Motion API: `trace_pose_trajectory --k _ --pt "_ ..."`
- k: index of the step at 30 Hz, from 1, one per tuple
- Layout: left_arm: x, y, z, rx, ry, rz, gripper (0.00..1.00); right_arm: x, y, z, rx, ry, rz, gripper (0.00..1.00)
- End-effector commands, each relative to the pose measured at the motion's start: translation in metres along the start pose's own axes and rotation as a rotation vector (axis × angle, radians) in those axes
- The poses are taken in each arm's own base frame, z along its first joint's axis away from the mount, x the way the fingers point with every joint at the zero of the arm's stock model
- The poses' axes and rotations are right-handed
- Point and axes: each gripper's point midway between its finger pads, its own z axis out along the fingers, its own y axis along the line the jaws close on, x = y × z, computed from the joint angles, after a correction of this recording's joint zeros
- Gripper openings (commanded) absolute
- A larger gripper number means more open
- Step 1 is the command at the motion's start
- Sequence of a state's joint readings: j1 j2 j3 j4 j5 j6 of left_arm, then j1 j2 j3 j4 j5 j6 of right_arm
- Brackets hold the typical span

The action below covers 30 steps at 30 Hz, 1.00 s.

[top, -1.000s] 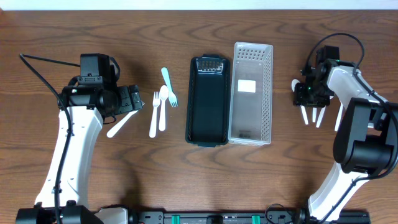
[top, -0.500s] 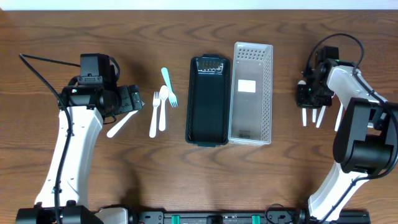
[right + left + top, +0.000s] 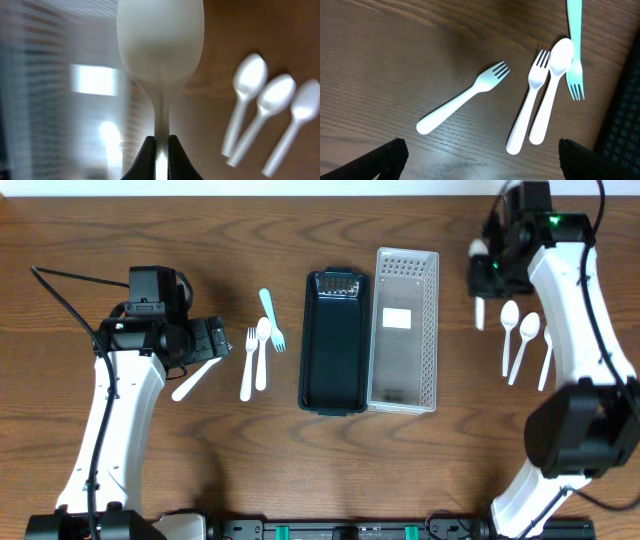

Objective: Pack container
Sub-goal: 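Carry the spoon left and drop it into the white basket, then return the right gripper to the spoons and grasp the next spoon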

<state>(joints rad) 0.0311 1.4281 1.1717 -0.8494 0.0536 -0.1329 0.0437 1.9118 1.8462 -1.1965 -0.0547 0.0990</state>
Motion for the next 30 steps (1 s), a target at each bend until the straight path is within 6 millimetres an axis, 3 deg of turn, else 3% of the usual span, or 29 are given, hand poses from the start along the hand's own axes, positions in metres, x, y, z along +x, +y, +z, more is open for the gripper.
trace_pose_trajectory --k 1,9,12,14,17,20,24,27,30 --pt "-0.005 -0.001 -0.003 0.007 -0.009 0.005 0.98 0.005 0.047 -0.005 -0.083 -0.001 0.059 0.01" --pt "-0.005 -0.001 -0.003 0.007 -0.009 0.005 0.98 0.058 0.111 0.067 -0.086 0.139 0.135 0.01" --pt "-0.005 -0.001 -0.003 0.007 -0.009 0.005 0.98 0.067 0.127 0.083 -0.100 0.134 0.112 0.02" --pt "-0.005 -0.001 -0.003 0.007 -0.009 0.005 0.98 0.060 0.136 0.081 -0.119 0.096 0.042 0.26" --pt "-0.005 -0.001 -0.003 0.007 -0.009 0.005 0.98 0.038 0.134 0.060 -0.111 0.014 -0.021 0.38" --pt "-0.005 -0.001 -0.003 0.007 -0.009 0.005 0.98 0.009 0.108 0.032 -0.036 -0.097 0.011 0.44" --pt "-0.005 -0.001 -0.003 0.007 -0.009 0.005 0.98 -0.017 0.053 -0.005 0.037 -0.202 0.081 0.45" --pt "-0.005 -0.001 -0.003 0.007 -0.009 0.005 0.98 -0.020 -0.006 -0.017 0.117 -0.203 0.152 0.49" --pt "-0.005 -0.001 -0.003 0.007 -0.009 0.005 0.98 -0.007 -0.063 -0.009 0.179 -0.137 0.228 0.49"
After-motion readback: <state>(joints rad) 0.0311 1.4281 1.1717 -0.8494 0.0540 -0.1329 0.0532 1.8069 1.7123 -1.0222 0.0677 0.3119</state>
